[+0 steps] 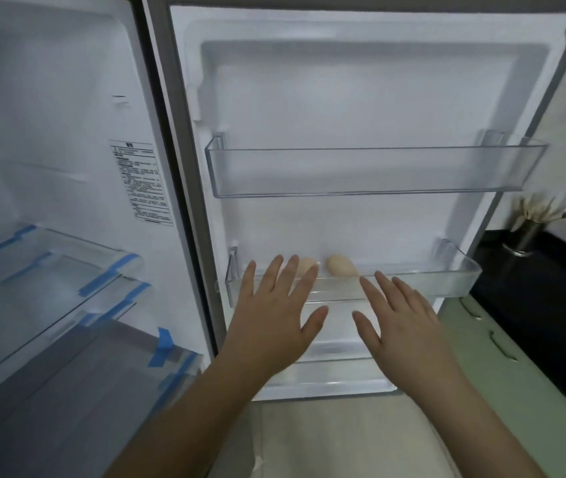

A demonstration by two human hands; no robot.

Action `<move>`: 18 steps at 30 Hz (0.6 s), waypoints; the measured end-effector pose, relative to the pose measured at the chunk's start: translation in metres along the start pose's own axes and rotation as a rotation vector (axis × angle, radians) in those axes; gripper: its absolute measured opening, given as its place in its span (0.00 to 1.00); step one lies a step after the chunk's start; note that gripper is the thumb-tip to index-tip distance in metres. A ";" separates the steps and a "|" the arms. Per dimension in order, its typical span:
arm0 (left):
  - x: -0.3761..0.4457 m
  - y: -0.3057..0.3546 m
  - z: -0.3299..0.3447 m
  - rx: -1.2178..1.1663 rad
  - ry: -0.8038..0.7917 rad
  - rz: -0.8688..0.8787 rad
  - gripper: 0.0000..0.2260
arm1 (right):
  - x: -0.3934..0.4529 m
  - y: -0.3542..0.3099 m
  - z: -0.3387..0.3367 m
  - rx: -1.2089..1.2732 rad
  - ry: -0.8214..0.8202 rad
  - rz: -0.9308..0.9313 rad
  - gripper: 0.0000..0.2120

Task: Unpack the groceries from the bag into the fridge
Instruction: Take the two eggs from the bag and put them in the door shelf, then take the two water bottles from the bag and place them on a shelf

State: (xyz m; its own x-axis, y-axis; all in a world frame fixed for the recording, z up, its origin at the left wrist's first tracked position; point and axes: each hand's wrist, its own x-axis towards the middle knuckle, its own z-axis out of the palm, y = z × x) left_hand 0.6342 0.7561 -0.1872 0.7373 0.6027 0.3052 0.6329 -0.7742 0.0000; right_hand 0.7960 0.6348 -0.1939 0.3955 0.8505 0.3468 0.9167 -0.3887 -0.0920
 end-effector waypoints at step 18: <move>-0.083 0.136 -0.011 -0.015 0.027 0.149 0.25 | -0.156 0.058 -0.054 -0.120 0.013 0.142 0.32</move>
State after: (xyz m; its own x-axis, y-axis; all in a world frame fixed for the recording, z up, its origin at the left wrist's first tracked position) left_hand 0.6562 0.5981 -0.2018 0.8161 0.4755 0.3284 0.5129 -0.8578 -0.0328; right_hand 0.7847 0.4606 -0.2027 0.5190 0.7796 0.3505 0.8381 -0.5448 -0.0290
